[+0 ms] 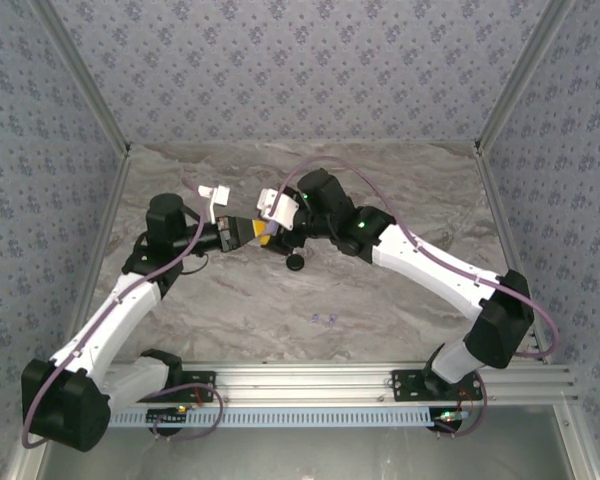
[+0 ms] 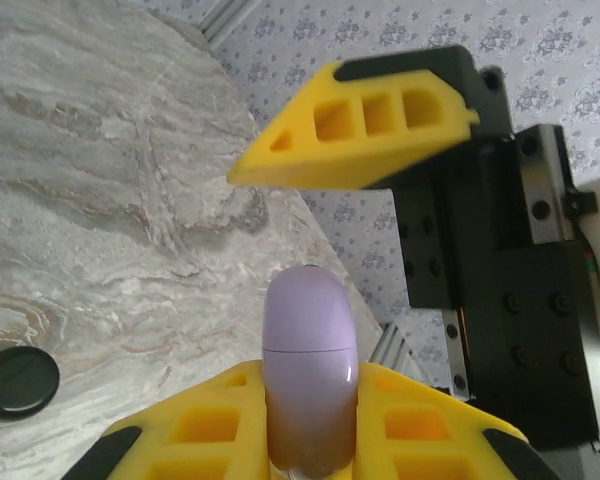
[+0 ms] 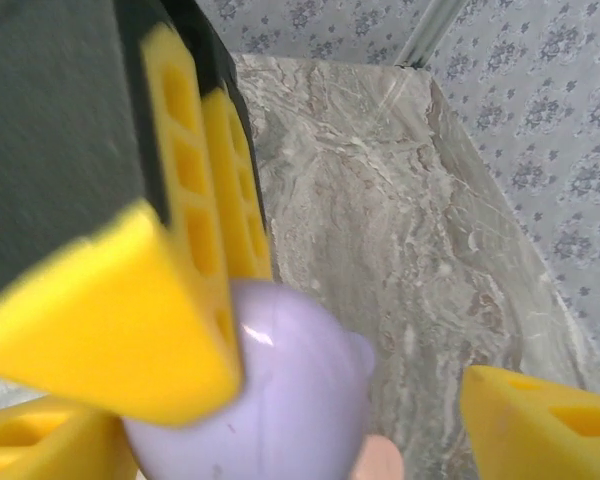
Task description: Insert wireless bluetooth earbuds into charging case
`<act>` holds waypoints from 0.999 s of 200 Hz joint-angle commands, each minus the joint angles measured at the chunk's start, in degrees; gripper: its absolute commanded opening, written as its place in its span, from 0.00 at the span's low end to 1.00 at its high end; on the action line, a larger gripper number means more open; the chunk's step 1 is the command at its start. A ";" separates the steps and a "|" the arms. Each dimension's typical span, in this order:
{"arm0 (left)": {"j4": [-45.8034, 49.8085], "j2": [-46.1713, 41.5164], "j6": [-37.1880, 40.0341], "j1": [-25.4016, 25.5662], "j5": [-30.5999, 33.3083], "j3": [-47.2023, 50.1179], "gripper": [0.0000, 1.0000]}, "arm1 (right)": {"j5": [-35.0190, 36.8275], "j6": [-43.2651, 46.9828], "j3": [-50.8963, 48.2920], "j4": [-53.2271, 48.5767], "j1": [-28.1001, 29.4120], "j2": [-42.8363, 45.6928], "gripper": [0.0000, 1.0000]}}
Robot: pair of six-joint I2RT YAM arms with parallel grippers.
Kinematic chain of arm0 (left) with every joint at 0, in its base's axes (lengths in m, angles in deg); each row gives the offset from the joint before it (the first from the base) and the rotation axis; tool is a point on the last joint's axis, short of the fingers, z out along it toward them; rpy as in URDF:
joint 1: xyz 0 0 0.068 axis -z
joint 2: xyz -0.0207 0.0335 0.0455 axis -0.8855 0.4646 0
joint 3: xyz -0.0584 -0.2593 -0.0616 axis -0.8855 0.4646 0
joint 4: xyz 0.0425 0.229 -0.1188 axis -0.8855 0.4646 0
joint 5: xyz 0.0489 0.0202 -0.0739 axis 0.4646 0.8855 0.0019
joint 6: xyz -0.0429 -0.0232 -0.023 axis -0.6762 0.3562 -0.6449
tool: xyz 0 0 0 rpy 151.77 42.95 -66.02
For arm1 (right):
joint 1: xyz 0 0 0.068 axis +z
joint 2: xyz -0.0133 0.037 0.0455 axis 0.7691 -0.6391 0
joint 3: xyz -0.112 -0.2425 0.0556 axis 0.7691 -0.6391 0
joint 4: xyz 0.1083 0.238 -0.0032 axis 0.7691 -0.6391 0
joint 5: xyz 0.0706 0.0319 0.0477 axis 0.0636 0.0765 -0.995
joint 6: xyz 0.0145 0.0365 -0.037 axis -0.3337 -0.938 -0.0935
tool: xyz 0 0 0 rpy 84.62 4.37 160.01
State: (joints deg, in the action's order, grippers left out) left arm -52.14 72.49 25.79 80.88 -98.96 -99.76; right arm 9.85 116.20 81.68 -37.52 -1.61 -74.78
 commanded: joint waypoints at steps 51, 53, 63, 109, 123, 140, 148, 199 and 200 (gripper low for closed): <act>-11.30 -11.36 25.39 5.73 10.48 6.47 0.00 | -13.44 -8.58 -6.95 3.24 -6.19 13.90 0.90; -11.53 -11.61 26.15 6.03 11.01 6.79 0.00 | -13.80 -8.76 -7.00 3.41 -6.32 14.01 0.90; -12.61 -12.75 28.71 7.02 12.50 7.88 0.00 | -14.89 -9.33 -6.71 4.16 -6.65 14.42 0.89; -14.09 -13.73 31.39 8.84 13.09 9.17 0.00 | -15.38 -8.35 -2.91 3.03 -5.28 11.11 0.87; -14.01 -13.77 31.48 9.19 13.16 9.27 0.00 | -14.82 -7.51 -1.93 2.54 -4.40 9.82 0.87; -14.01 -13.96 31.55 9.33 13.35 9.39 0.00 | -14.03 -7.13 -1.07 2.35 -3.84 8.49 0.87; -14.03 -14.07 31.58 9.41 13.39 9.42 0.00 | -13.83 -7.13 -0.87 2.37 -3.84 8.20 0.87; -13.57 -14.43 31.98 9.60 13.02 9.52 0.00 | -10.68 -6.65 0.88 1.24 -4.09 6.97 0.83; -13.51 -14.44 32.05 9.62 13.01 9.52 0.00 | -10.70 -6.69 0.93 1.28 -4.14 6.96 0.83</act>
State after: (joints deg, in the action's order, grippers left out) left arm -63.70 59.23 56.48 89.86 -85.72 -90.39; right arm -3.02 108.90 79.56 -35.35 -5.50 -67.20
